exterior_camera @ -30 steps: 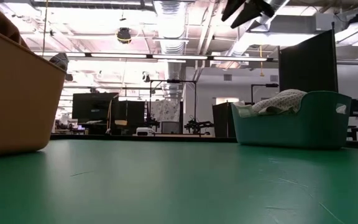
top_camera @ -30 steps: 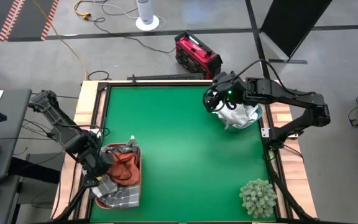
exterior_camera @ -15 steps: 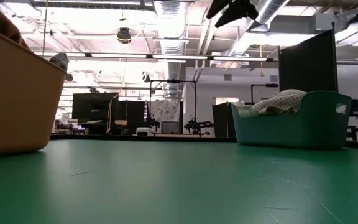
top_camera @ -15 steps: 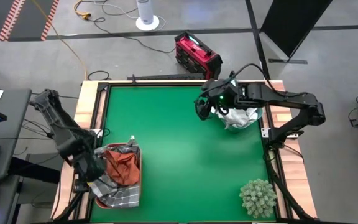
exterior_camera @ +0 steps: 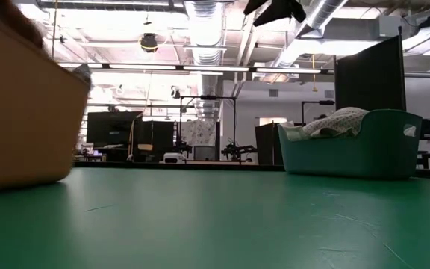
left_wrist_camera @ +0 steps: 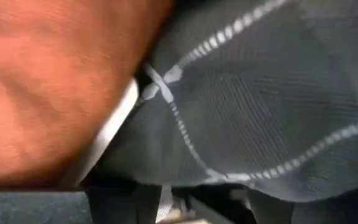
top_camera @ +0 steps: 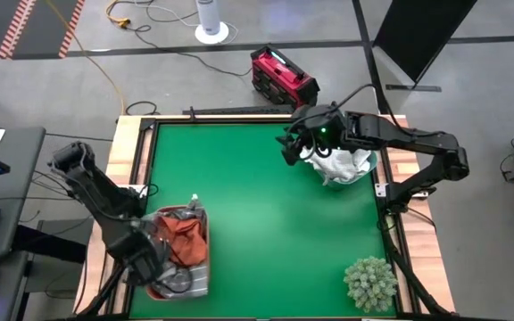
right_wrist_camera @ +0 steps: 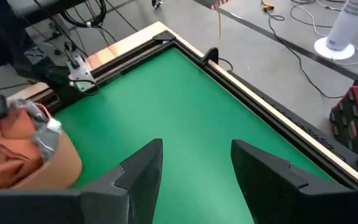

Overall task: Sort towels by color in basket
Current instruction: Adjust the towels in the orange bin

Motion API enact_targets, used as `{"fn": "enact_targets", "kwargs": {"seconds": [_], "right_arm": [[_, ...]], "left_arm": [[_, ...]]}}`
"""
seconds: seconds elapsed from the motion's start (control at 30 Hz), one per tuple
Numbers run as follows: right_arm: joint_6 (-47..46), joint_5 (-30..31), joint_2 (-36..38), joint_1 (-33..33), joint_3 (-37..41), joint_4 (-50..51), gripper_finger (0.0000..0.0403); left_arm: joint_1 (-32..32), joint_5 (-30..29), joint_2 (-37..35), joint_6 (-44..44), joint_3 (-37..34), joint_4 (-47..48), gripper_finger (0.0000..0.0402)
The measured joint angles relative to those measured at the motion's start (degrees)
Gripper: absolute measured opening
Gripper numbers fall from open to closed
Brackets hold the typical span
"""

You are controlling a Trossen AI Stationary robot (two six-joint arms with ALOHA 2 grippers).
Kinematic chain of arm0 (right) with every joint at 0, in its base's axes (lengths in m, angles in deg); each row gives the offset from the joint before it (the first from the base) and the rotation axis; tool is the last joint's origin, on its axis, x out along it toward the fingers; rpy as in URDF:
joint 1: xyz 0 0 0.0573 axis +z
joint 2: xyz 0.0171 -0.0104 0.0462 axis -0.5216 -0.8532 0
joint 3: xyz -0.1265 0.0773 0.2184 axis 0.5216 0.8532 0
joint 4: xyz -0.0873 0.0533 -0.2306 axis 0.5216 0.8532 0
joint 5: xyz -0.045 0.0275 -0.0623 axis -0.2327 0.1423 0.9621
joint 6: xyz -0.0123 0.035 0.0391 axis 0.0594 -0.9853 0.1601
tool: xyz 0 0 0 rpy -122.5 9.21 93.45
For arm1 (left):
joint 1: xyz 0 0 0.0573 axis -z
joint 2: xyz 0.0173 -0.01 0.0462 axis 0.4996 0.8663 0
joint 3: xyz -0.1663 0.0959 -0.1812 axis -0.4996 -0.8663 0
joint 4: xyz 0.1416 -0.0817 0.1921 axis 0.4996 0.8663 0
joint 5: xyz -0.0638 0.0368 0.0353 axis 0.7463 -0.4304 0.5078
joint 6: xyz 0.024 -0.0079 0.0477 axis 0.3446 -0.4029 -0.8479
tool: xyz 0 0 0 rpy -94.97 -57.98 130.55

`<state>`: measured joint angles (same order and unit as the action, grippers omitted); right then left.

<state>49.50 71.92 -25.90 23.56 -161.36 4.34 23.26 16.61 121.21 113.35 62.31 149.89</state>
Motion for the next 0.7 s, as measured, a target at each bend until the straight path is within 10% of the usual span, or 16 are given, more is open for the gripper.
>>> {"fn": "enact_targets", "kwargs": {"seconds": [0.4,0.7], "right_arm": [[6.8,-18.4,-2.2,4.6,-0.1,-0.6,0.0234],[7.6,-23.6,-19.7,15.8,0.0,-8.9,0.0234]], "left_arm": [[-0.1,-15.3,-3.8,5.8,0.0,-0.3,0.019],[-2.3,-16.3,-7.4,6.6,0.0,-2.8,0.019]]}}
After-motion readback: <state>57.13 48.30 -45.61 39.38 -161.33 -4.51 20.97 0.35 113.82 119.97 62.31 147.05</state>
